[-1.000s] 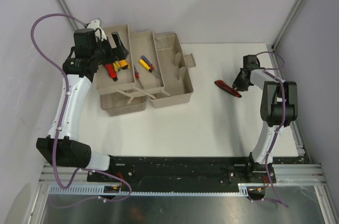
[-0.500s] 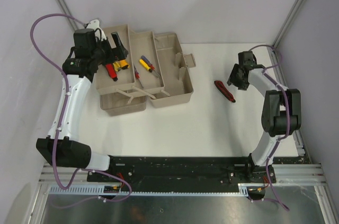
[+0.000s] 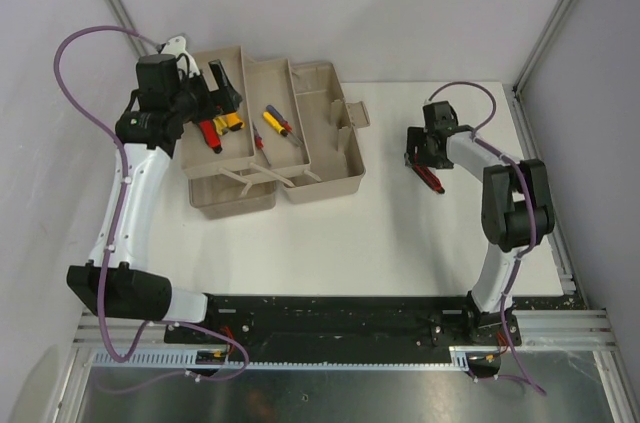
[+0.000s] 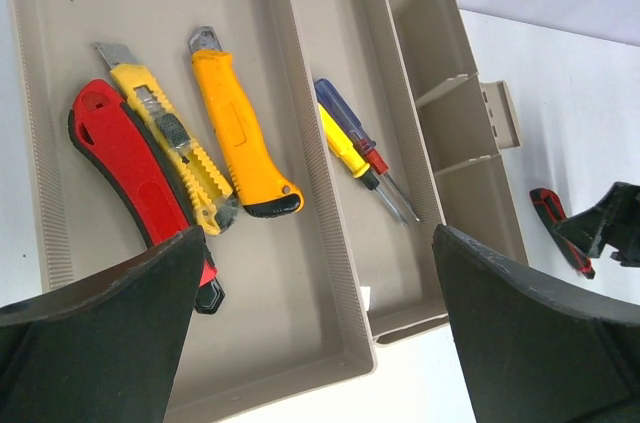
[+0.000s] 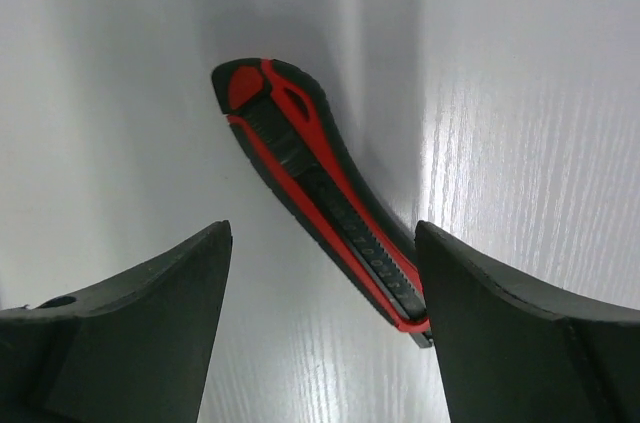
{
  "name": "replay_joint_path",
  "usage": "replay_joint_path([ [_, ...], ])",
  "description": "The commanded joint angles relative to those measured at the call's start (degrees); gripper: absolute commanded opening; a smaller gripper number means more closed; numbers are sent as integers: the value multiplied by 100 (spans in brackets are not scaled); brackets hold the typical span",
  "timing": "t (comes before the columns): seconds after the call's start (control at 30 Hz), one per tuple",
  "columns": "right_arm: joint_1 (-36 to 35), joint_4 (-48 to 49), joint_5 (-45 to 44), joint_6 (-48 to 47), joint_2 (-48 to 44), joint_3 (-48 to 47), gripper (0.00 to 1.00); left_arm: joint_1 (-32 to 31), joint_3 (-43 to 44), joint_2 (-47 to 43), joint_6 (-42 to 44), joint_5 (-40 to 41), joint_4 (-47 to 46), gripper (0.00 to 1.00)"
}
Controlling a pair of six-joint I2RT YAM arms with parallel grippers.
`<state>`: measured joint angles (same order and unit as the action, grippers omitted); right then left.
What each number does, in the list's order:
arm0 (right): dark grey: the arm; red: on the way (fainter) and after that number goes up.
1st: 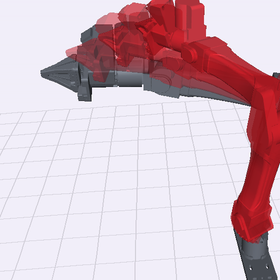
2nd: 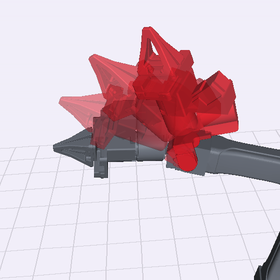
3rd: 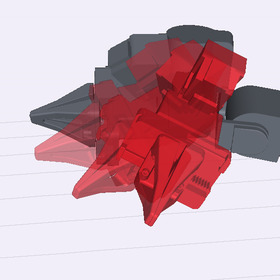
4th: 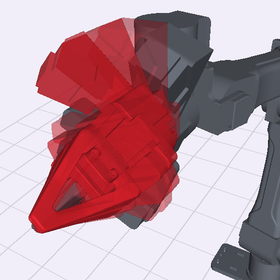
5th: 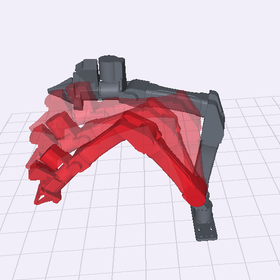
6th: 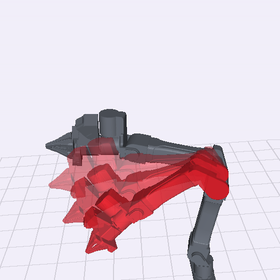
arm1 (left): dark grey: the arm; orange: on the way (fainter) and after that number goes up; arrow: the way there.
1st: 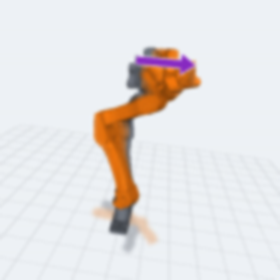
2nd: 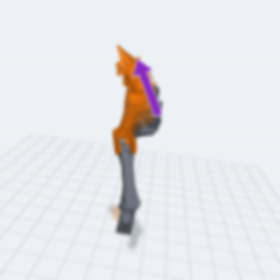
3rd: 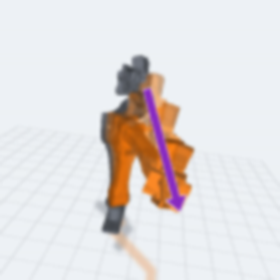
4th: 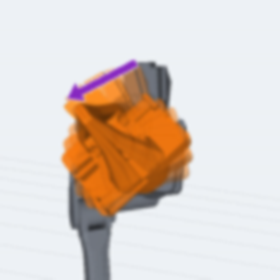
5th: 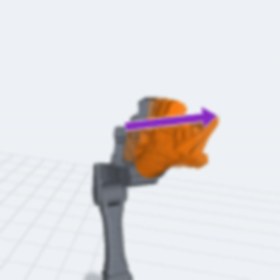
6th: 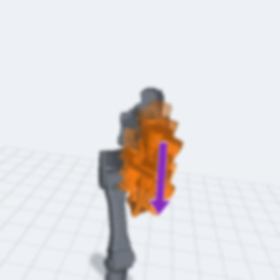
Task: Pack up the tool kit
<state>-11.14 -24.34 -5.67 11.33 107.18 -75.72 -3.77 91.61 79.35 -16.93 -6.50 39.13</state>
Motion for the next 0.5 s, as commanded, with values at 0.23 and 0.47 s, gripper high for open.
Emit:
replay_joint_path([
  [0.23, -3, 207, 471, -484, 516, -132, 69, -6, 197, -251, 69, -261, -83, 99],
  [0.47, -24, 83, 497, -215, 716, -178, 39, -4, 255, -320, 108, -352, -88, 99],
])
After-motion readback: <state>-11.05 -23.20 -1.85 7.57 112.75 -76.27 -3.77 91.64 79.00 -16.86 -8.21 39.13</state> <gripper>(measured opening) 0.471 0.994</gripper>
